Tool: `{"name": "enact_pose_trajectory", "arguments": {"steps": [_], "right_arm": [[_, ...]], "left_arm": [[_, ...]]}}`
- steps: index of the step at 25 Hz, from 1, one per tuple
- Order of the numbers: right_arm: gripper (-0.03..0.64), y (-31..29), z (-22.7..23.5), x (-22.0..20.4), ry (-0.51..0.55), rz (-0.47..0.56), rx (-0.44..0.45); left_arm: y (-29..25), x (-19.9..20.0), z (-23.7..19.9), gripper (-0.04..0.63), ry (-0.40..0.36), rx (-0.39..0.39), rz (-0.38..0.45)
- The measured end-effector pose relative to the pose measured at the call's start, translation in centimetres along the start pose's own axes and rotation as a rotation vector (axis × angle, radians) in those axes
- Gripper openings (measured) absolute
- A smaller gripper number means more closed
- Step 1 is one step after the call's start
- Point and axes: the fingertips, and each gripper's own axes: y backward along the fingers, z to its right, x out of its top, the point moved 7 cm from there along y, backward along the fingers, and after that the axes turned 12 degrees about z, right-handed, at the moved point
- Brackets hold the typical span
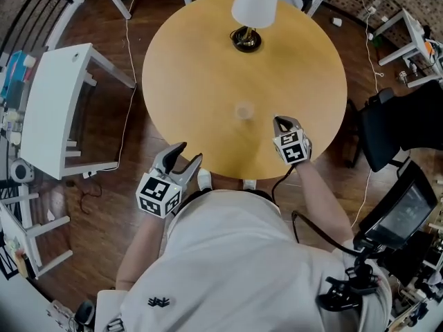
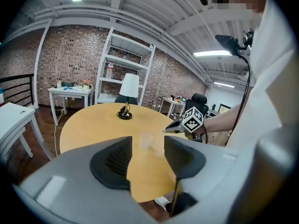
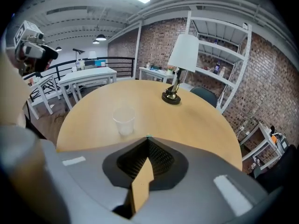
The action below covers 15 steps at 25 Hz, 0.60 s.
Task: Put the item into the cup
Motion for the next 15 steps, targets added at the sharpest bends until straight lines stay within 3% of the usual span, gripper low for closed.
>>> {"name": "enact_pose_trajectory", "arguments": {"steps": [7, 15], "right_arm": [[0.003, 2.0, -1.4, 5.1, 0.03, 0.081, 0.056], [0.003, 0.2, -4.2, 9.0, 0.114, 0.117, 0.163]], "left_arm": [[-0.6, 0.1, 0.1, 0.186, 0.004, -0.021, 0.013], [0.9, -0.1, -0.7, 0.186, 0.023, 0.032, 0.032]]}}
